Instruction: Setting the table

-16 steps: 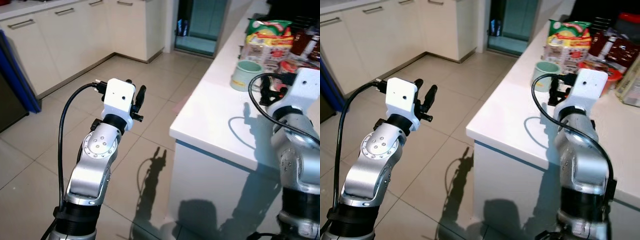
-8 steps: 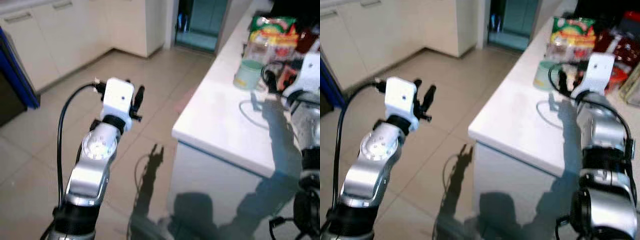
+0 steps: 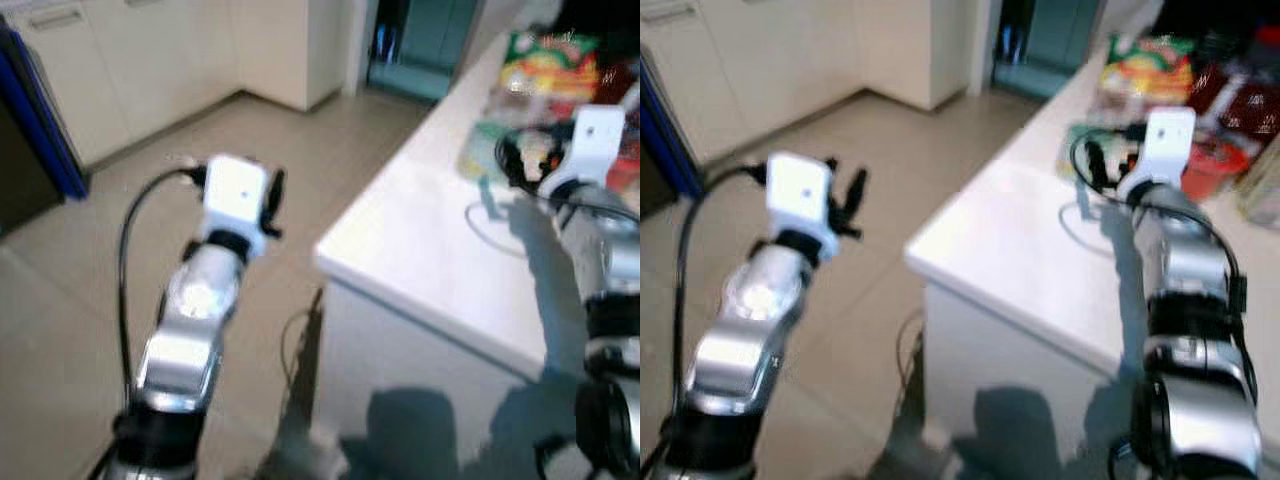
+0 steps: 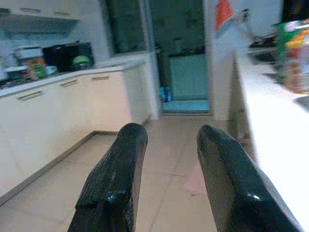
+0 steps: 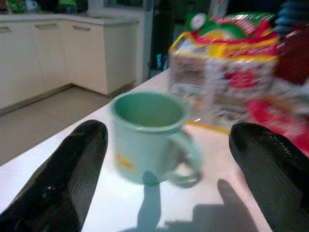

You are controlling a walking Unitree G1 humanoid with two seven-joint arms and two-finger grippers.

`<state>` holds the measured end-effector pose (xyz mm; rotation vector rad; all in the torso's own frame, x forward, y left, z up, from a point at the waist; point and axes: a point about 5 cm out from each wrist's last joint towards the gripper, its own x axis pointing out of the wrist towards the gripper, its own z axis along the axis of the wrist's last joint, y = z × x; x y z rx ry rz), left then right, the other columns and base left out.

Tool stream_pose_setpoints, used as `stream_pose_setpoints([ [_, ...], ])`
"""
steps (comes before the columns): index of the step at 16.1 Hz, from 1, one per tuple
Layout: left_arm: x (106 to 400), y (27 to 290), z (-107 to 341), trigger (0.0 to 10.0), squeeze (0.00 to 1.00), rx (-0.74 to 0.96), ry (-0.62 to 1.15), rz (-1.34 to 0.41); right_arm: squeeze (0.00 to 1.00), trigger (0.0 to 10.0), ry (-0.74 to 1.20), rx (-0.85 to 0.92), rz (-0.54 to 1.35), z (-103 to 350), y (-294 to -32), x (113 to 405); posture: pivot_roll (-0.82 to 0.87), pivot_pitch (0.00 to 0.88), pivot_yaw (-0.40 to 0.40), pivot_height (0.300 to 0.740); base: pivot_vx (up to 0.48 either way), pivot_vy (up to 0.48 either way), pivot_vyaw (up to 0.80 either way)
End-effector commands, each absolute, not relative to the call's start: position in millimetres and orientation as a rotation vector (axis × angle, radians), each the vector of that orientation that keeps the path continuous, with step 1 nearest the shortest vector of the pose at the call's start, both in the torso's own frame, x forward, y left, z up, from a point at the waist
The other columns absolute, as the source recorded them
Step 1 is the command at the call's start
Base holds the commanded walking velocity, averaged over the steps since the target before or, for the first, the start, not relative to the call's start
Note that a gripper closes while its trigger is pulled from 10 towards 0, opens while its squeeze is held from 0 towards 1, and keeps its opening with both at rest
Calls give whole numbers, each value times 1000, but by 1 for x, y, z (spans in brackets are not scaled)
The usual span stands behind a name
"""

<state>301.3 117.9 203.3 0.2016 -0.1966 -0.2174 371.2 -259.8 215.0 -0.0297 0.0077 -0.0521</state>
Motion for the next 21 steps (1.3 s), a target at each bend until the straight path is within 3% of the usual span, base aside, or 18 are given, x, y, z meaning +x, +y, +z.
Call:
stream_pose_setpoints([
  [1,304,122,205,10000,0,213,-197,-197,0,10000,-29,-27,-50,222,-263,368,-16,0,-28,740,0,-439,0],
  [8,308,131,205,10000,0,161,-159,-153,0,10000,-51,-17,-28,222,-261,358,-20,0,-23,740,0,206,0],
  [15,302,117,202,10000,0,200,-164,-271,0,10000,33,33,-56,198,-263,358,-19,0,-24,740,0,0,0],
  [16,299,113,201,10000,0,205,-161,-307,988,10000,39,71,-63,195,-266,361,-16,0,-29,740,0,0,0],
  [19,296,110,201,10000,0,206,-169,-320,1000,10000,66,81,-62,189,-265,365,-5,0,-41,740,0,0,0],
  [20,298,115,202,10000,0,209,-169,-278,565,10000,68,70,-39,191,-256,364,-2,0,-44,740,0,0,0],
  [21,299,117,202,10000,0,209,-170,-264,565,10000,66,66,-28,192,-253,364,-3,0,-44,740,0,0,0],
])
